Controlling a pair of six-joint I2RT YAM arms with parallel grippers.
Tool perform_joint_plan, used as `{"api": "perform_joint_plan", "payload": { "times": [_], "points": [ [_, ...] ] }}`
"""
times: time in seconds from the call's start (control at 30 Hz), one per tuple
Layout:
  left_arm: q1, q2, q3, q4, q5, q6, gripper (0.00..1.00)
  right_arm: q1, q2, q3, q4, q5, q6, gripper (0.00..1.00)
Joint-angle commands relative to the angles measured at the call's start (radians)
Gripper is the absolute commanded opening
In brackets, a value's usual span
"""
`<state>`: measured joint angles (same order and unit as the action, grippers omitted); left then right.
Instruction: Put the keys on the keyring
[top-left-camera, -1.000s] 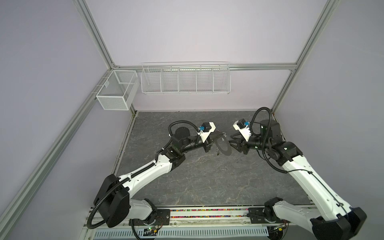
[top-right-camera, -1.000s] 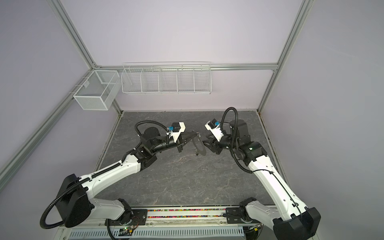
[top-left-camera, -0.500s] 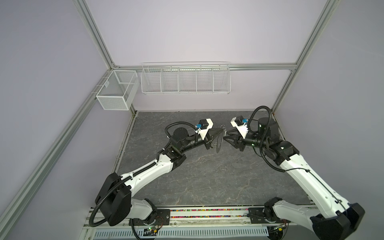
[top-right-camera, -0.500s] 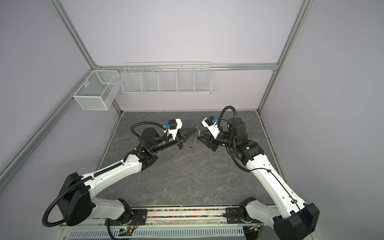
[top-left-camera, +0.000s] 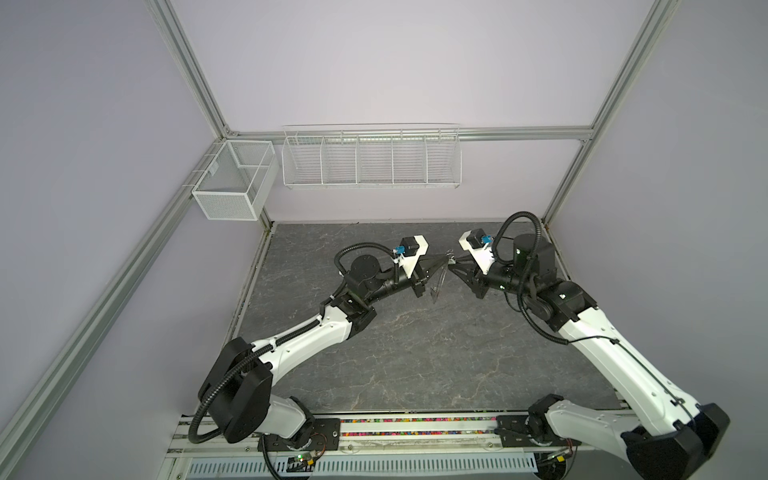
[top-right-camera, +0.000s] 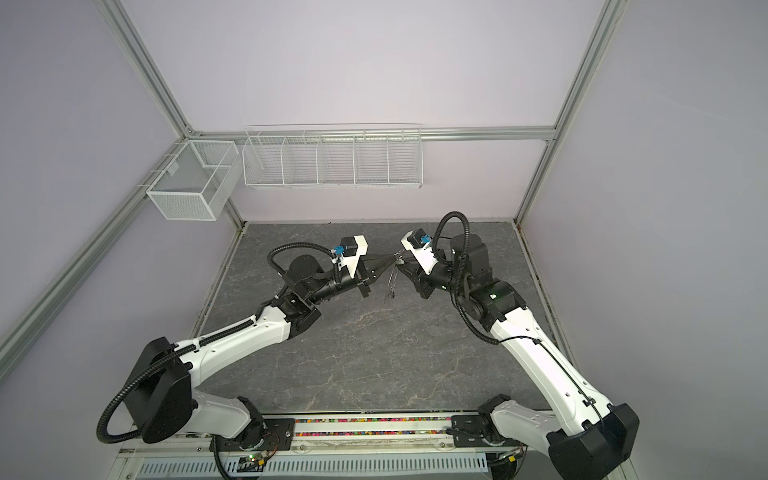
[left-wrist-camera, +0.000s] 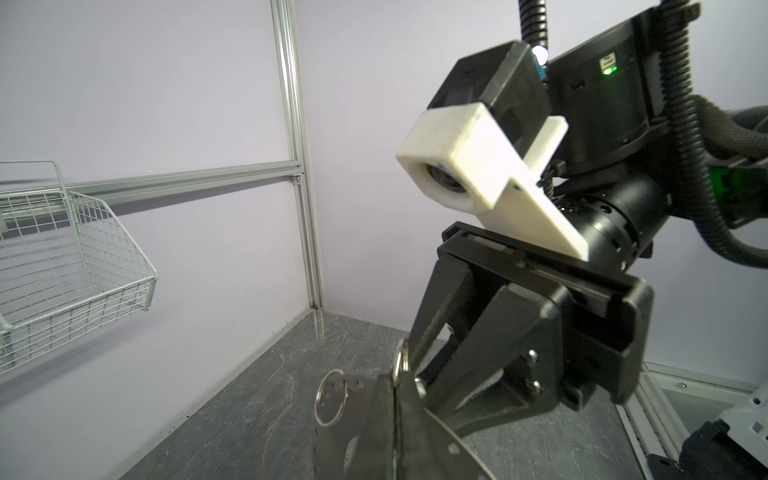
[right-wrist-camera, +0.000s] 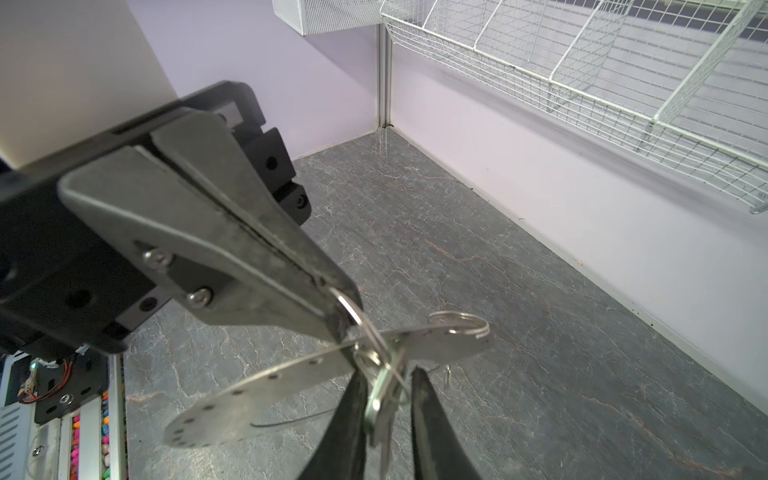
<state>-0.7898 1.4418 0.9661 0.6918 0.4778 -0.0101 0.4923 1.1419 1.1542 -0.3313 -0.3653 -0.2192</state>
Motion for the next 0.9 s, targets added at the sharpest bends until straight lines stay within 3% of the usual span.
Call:
{"api": "perform_joint_plan", "payload": {
  "times": [0.0, 0.23, 0.53, 0.6, 0.7, 0.87],
  "points": [
    [-0.006, 0.012, 0.037, 0.083, -0.025, -0.031, 0.0, 0.021, 0.002, 0.019, 0.013, 0.053, -0.042, 0.16],
    [-0.006, 0.026, 0.042, 0.147, -0.06, -0.049, 0.0, 0.065, 0.001, 0.004, 0.002, 0.141, -0.084, 0.1],
    [-0.009, 0.041, 0.027, 0.196, -0.058, -0.077, 0.0, 0.104, 0.015, 0.017, -0.002, 0.148, -0.143, 0.1],
    [-0.009, 0.042, 0.022, 0.195, -0.052, -0.077, 0.0, 0.107, 0.01, 0.013, 0.0, 0.137, -0.156, 0.15],
    [-0.004, 0.03, 0.016, 0.173, -0.026, -0.072, 0.0, 0.103, -0.01, 0.013, -0.05, 0.167, -0.184, 0.31],
    [0.025, 0.005, 0.005, 0.127, 0.067, -0.079, 0.0, 0.034, -0.118, -0.03, -0.147, 0.085, -0.239, 0.4]
  ]
}}
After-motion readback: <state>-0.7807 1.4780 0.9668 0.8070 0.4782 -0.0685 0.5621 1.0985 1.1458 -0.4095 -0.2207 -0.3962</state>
